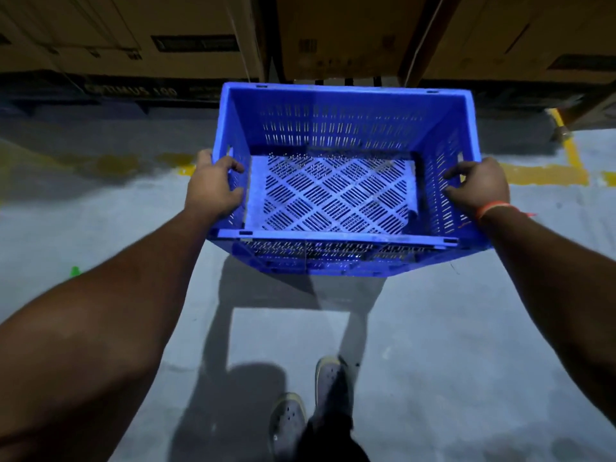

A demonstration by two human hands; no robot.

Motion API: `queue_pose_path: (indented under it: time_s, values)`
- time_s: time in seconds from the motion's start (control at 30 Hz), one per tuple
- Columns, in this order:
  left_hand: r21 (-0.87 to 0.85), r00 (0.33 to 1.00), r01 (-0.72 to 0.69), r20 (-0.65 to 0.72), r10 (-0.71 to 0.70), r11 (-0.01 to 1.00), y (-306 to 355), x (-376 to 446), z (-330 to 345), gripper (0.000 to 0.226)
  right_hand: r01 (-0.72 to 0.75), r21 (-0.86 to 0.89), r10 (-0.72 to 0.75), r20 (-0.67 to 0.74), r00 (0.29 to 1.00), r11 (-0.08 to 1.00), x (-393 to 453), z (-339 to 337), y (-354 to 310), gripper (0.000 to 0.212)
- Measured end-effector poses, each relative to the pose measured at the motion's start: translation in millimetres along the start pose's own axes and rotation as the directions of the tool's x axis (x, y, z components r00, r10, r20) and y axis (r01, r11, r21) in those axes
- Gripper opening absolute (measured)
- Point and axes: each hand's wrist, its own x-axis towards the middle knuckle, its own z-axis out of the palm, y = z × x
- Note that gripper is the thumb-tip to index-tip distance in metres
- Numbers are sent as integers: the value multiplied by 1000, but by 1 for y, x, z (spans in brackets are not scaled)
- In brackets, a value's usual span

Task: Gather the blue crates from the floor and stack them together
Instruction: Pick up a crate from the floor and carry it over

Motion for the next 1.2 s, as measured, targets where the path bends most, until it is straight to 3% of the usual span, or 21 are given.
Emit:
queue_pose_path:
  time_s: [0.53,0.9,1.2]
  values:
    - [160,1000,-12,-4,12,987,0,22,3,52,18,0,-18,45,999,1000,18,-2,-7,34]
    - [156,1000,12,19,-15,988,11,21,-4,48,-5,-22,6,37,999,1000,13,-2,-6,34]
    - [160,997,48,45,-56,986,15,15,-6,47,34,-63,-30,51,998,997,22,-3,-7,46]
